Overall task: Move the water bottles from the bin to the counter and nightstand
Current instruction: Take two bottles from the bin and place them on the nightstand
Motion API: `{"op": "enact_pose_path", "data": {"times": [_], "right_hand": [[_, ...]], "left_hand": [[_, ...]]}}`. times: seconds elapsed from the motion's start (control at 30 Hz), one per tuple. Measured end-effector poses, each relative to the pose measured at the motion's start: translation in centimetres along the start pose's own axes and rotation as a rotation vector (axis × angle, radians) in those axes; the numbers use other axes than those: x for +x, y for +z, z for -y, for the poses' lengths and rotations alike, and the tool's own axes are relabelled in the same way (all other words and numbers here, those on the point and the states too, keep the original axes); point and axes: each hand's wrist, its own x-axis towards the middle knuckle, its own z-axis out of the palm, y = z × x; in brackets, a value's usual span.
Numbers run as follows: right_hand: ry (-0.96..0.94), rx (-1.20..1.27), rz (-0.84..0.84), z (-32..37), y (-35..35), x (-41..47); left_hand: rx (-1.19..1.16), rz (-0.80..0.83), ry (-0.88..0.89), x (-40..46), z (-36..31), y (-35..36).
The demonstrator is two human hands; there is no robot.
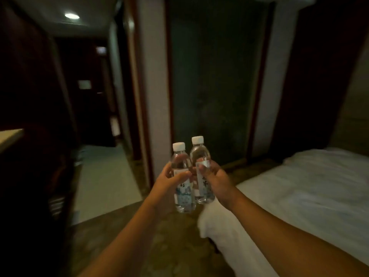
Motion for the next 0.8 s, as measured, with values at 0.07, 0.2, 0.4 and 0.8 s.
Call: {"op": "enact_pose_path", "data": {"times": [0.07,0.2,0.4,0.8], "right_hand": [[-0.006,-0.035,-0.103,0.5,-7.9,-1.4],[-0.019,-0.096,-0.313,1.7,-21.6,-4.7],[-0.015,-0.173,-0.616,2.6,-39.1,-10.3],[0.085,-0.282,-1.042,3.9,-63.7,-18.2]], "left_hand": [[0.019,0.075,-0.008,2.4,1.9,7.4],[0.056,0.236,-0.016,6.6,5.0,21.0],[0.050,0.498,-0.045,11.2,10.6,38.9],[-0.149,0.968,-0.092,18.2,19.1,67.0]]}}
